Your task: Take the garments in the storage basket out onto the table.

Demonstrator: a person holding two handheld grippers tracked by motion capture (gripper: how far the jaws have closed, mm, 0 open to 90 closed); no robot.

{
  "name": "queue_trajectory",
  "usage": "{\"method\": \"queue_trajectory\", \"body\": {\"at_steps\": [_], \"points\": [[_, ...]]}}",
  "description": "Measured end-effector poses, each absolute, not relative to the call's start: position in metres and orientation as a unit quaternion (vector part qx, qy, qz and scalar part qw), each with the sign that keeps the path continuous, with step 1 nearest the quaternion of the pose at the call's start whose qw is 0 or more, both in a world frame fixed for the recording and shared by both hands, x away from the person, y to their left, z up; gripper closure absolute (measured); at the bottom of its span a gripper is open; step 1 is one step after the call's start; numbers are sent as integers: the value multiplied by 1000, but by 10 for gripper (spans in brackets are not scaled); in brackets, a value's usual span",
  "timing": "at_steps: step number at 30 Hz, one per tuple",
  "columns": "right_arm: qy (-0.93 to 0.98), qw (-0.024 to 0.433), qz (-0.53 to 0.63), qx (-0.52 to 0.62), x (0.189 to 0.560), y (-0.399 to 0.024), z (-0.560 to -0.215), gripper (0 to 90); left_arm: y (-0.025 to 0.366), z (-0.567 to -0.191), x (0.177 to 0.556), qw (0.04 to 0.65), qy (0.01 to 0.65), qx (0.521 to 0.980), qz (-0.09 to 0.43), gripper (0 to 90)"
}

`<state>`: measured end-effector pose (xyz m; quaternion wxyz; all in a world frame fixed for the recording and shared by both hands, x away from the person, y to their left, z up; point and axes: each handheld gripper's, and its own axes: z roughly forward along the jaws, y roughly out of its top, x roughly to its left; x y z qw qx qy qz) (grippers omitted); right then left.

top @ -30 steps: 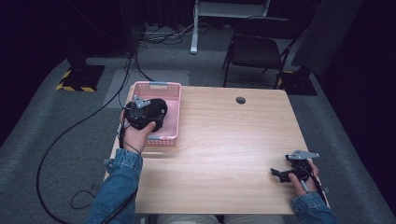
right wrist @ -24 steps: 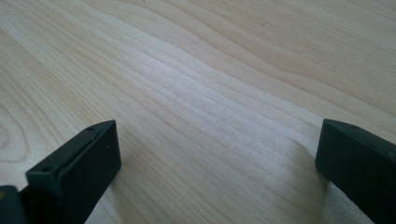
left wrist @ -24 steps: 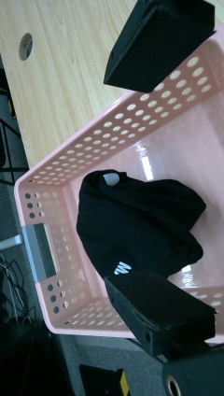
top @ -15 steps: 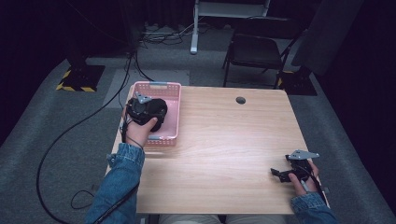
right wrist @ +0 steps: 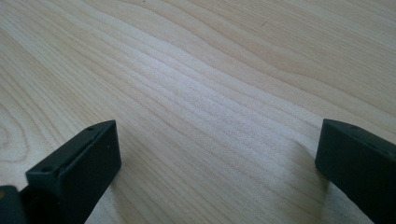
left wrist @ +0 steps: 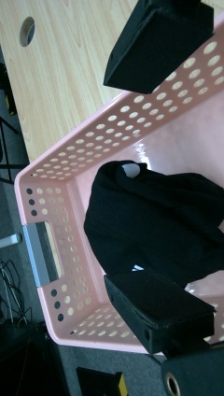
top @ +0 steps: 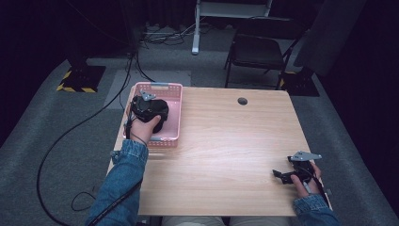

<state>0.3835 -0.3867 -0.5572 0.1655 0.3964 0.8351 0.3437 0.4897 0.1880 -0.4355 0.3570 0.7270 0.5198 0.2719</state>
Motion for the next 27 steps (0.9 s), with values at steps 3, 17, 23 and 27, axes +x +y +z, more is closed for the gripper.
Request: {"method": "queue_trajectory", "body": {"at_steps": [3, 17, 23, 27], "points": [[835, 165, 344, 396, 384, -387, -557, 1, 188, -438, 493, 353, 519, 729, 272, 65], [835, 166, 344, 396, 384, -387, -557, 1, 187, -453, 510, 331, 523, 742, 257, 74], [835, 165, 344, 396, 384, -387, -557, 1, 188, -458, 517, 332, 526, 743, 246, 79], [835, 166, 344, 396, 384, -387, -557, 1, 186, -462, 522, 327, 525, 747, 244, 80]]}}
